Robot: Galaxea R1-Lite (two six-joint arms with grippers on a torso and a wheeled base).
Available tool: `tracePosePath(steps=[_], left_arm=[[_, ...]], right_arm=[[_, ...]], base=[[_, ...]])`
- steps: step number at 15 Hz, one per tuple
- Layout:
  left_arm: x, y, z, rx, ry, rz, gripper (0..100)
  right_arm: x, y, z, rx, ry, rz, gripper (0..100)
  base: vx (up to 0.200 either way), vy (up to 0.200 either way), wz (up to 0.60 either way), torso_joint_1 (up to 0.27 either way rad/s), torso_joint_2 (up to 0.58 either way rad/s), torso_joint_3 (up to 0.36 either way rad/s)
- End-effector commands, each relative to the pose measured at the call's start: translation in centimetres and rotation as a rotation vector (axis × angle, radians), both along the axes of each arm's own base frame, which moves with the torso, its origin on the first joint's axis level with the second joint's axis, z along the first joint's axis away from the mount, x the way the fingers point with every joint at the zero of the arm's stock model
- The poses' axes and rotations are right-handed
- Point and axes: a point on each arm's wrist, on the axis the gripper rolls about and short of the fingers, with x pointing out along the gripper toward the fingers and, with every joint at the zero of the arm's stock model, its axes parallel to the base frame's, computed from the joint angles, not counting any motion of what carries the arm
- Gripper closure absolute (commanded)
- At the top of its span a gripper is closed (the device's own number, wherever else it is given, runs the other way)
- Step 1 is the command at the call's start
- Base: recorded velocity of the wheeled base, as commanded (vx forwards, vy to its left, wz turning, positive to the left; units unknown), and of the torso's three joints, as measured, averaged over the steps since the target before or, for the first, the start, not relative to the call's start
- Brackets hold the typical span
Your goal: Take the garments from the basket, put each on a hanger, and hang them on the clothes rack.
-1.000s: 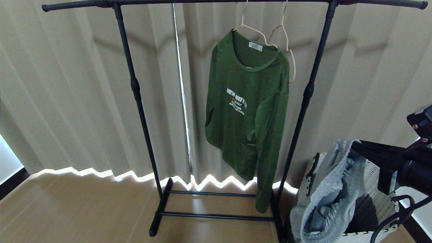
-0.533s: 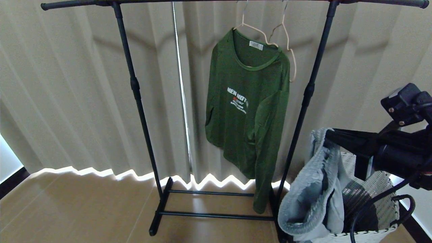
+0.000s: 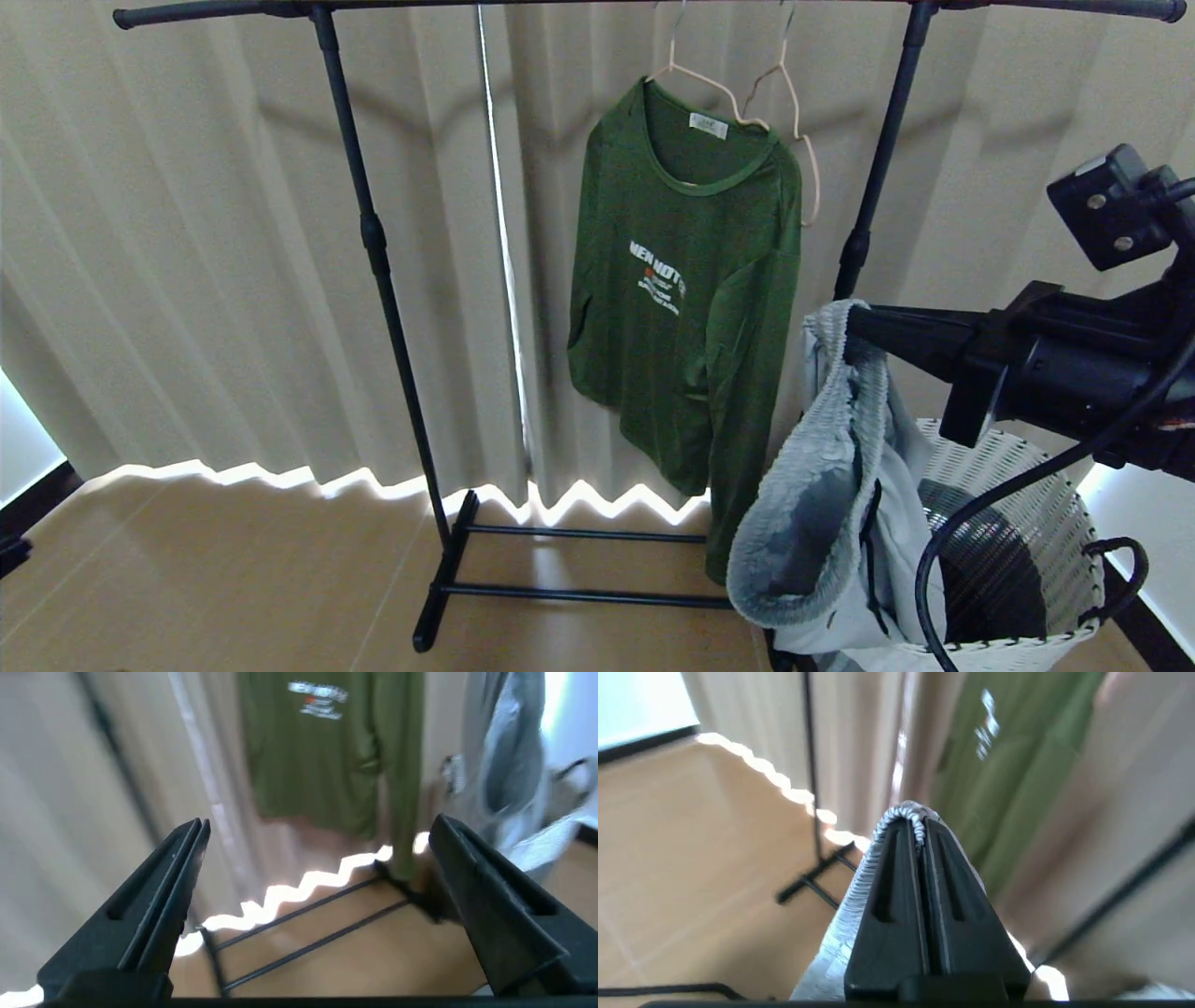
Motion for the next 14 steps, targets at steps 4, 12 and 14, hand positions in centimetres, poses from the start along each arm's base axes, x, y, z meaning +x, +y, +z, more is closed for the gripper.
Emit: tracePosePath(steps=[4,12,14], left_arm=[[13.5,-9.9,0.3,0.025,0.296,-0.306,0],[15.3,-20.7,-7.4,-0.029,0.515,-0.382,0],[16.1,-21.8,-8.2,-0.03,0.52,-0.381,0]], right_arm=[[-0.6,1.7,1.4,0.059,-0.011,0.105,100],[-1.2,2.1,2.0,0.102,-0.051,0.159,100],[-1.4,2.0,1.9,0.105,-0.048,0.172,100]], base=[[0.0,0.0,0.0,0.0,0.0,0.0],[0.0,0.0,0.0,0.0,0.0,0.0],[0.0,0.0,0.0,0.0,0.0,0.0]])
